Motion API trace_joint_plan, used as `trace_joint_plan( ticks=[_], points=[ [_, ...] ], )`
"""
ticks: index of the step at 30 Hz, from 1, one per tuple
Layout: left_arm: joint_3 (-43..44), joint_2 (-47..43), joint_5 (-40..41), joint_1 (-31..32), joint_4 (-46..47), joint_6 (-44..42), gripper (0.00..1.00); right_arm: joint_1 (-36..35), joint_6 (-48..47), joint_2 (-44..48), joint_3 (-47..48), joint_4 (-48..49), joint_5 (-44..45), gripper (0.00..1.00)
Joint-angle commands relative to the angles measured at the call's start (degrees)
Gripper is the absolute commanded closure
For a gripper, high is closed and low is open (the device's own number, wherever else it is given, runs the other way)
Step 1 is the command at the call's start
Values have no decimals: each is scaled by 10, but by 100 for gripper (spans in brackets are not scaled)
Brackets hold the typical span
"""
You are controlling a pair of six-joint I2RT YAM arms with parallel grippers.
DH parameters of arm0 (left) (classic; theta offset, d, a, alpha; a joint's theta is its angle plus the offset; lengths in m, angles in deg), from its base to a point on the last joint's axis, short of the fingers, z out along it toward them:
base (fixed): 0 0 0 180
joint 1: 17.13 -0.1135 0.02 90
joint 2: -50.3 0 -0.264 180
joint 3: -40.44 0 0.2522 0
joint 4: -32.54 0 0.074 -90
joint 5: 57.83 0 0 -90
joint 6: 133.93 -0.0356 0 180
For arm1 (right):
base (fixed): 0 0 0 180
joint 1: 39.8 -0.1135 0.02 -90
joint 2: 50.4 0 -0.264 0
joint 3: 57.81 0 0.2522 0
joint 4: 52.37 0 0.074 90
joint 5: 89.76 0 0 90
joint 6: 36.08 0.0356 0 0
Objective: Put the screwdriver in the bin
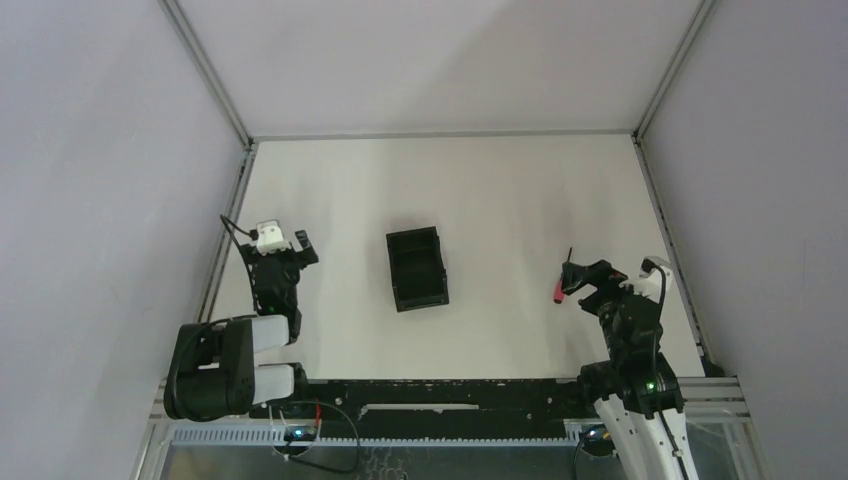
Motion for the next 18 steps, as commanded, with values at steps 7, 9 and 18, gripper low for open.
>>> trace_joint_plan(
  ticks=[7, 9, 18],
  points=[
    [23, -9, 6, 3, 21, -9, 0, -3, -59, -92, 111, 60, -17, 0],
    [23, -10, 6, 2, 21, -10, 0, -3, -79, -149, 172, 42, -3, 0],
    [22, -9, 6, 2, 21, -9, 0, 76, -134, -576, 460, -192, -11, 0]
  ],
)
